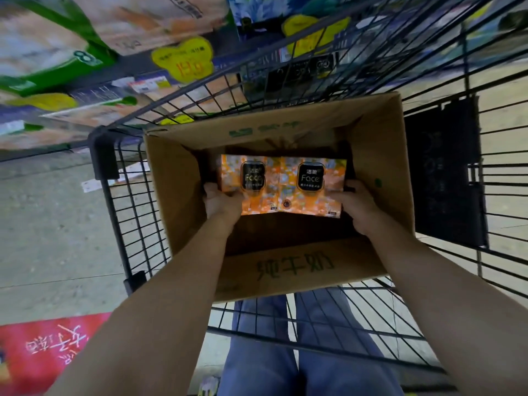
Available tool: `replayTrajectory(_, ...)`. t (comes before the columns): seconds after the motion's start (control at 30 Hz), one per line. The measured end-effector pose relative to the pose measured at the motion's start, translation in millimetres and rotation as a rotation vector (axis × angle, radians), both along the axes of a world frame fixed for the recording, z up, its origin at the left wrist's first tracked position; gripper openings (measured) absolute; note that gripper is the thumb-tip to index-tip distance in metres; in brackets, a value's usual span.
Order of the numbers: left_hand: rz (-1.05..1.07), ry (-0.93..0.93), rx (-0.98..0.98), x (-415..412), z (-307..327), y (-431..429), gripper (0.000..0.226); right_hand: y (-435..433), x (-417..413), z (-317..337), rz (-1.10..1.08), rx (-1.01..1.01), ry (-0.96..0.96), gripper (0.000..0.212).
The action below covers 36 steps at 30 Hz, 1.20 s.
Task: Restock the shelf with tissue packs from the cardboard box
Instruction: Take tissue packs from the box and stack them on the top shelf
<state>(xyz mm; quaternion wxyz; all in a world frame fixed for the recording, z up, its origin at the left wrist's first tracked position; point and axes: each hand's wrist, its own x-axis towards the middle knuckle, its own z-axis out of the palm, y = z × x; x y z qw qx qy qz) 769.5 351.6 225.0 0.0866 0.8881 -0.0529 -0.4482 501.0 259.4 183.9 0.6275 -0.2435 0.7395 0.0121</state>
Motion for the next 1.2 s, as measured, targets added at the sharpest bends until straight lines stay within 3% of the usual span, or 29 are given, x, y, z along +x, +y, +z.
replayTrajectory(0.2, -0.048, -0.042, -0.038, 8.9, 18.3, 11.2, 0.079, -0.9, 9.3, 5.6, 0.029, -0.136, 0.032, 0.074)
replayTrajectory(0.33, -0.124, -0.094, -0.109, 3.3, 32.8, 15.0, 0.086, -0.6, 13.4, 14.1, 0.115, -0.174, 0.005, 0.091)
replayTrajectory(0.57, -0.111, -0.103, -0.177, 3.3, 84.7, 27.1, 0.082, -1.5, 6.0, 64.2, 0.143, -0.198, -0.084, 0.062)
replayTrajectory(0.7, -0.005, 0.001, -0.296, 16.7, 124.9, 36.0, 0.086, -15.6, -4.2, 116.8, 0.148, -0.22, -0.16, 0.049)
replayTrajectory(1.1, 0.099, -0.05, -0.641, 78.8, 261.2, 58.6, 0.066, -28.6, 25.9, 263.8, 0.213, -0.448, -0.306, 0.032)
replayTrajectory(1.2, 0.109, -0.055, -0.711, 109.2, 295.3, 81.6, 0.063, -15.6, 55.3, 297.5, 0.227, -0.527, -0.35, 0.043)
